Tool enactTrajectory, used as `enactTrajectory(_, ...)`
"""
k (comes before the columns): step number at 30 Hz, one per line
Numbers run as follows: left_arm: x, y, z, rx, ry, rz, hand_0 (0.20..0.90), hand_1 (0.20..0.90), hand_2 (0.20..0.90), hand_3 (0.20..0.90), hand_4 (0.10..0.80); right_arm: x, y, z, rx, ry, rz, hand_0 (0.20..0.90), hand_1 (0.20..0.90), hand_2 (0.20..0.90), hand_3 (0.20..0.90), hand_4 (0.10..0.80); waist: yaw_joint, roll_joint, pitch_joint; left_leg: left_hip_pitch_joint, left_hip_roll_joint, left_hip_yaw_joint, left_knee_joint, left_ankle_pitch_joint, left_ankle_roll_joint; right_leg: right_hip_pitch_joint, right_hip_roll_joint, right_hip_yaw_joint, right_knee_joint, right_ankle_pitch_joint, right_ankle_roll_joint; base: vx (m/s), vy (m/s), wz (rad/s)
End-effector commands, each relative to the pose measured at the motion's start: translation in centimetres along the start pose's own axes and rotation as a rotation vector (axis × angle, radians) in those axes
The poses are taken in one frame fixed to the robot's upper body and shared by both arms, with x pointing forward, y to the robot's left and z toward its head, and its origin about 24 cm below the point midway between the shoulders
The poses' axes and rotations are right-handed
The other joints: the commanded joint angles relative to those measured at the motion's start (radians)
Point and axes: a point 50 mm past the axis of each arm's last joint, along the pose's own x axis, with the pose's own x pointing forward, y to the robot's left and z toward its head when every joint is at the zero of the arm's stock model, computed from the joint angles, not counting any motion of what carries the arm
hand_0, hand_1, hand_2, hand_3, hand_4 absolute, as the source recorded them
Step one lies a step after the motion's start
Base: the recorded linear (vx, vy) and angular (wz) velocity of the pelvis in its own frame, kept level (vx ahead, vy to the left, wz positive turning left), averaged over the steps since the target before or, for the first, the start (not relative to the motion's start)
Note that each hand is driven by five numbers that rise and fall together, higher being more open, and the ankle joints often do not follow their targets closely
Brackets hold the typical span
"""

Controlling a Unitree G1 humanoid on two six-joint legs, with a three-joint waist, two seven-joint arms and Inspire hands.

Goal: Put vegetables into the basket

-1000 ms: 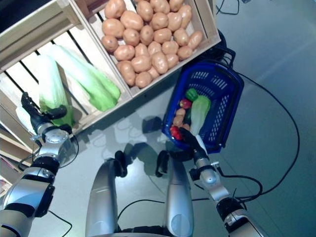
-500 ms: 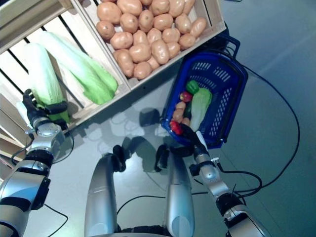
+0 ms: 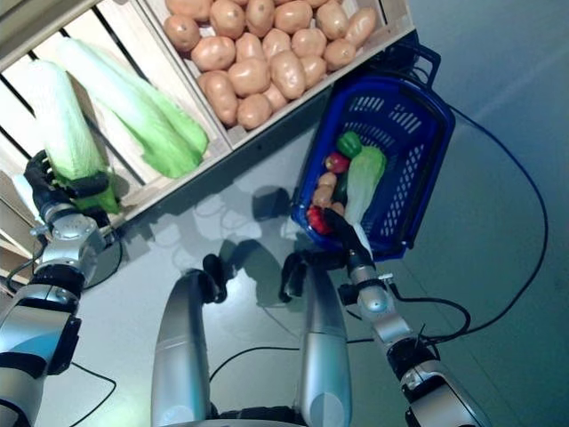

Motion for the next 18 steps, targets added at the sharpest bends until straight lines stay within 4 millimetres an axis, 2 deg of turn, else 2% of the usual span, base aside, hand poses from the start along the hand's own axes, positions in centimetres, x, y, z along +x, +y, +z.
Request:
enactTrajectory(1,-0.5,-0.8,-1.1,0.008,0.051,-0.047,0.3,0.3,0.3,0.3,0.4,0.3,-1.1,2.6,0.05,-0.144,-0.063,0.9,0.9,0.9,0.9,0.8,-0.024,0.005,-0.004,0.094,-0.012,0.066,0.001,-0.173,0.038,0.071,-0.018,0.059,-0.059,-0.018,0.073,0.0,0.0,0.0)
enactTrajectory(4,-0.6,-0.7,-1.5,-0.004,0.062,-0.052,0.3,0.3,0.3,0.3,0.4,0.3,-1.0,2.6,0.054,-0.147,-0.061,0.9,0.9,0.9,0.9,0.8,-0.024,0.006,-0.004,0.125,-0.013,0.072,-0.023,-0.164,0.038,0.098,-0.016,0.058,-0.079,-0.012,0.074,0.0,0.0,0.0)
enactTrajectory(9,-1.2,-0.7,-2.5,-0.027,0.057,-0.066,0.3,0.3,0.3,0.3,0.4,0.0,-0.5,2.9,0.072,-0.176,-0.042,0.9,0.9,0.9,0.9,0.8,-0.023,0.013,-0.006,0.242,-0.02,0.095,-0.145,-0.111,0.034,0.2,-0.003,0.06,-0.182,0.026,0.077,0.002,0.006,-0.03)
enactTrajectory(14,-2.3,-0.7,-3.9,-0.042,0.046,-0.088,0.3,0.3,0.3,0.3,0.4,-0.6,0.3,3.5,0.126,-0.231,-0.026,0.9,0.9,0.9,0.9,0.8,-0.016,0.02,-0.048,0.379,-0.054,0.104,-0.285,-0.054,0.033,0.328,-0.012,0.038,-0.305,0.065,0.083,0.027,-0.007,-0.04)
enactTrajectory(18,-3.4,-0.6,-5.2,-0.083,0.044,-0.097,0.3,0.3,0.3,0.3,0.4,-1.3,0.9,3.3,0.173,-0.247,-0.03,0.9,0.9,0.9,0.9,0.8,-0.007,0.029,-0.086,0.468,-0.078,0.102,-0.354,-0.033,0.04,0.416,-0.023,0.021,-0.369,0.08,0.086,0.055,-0.028,-0.01)
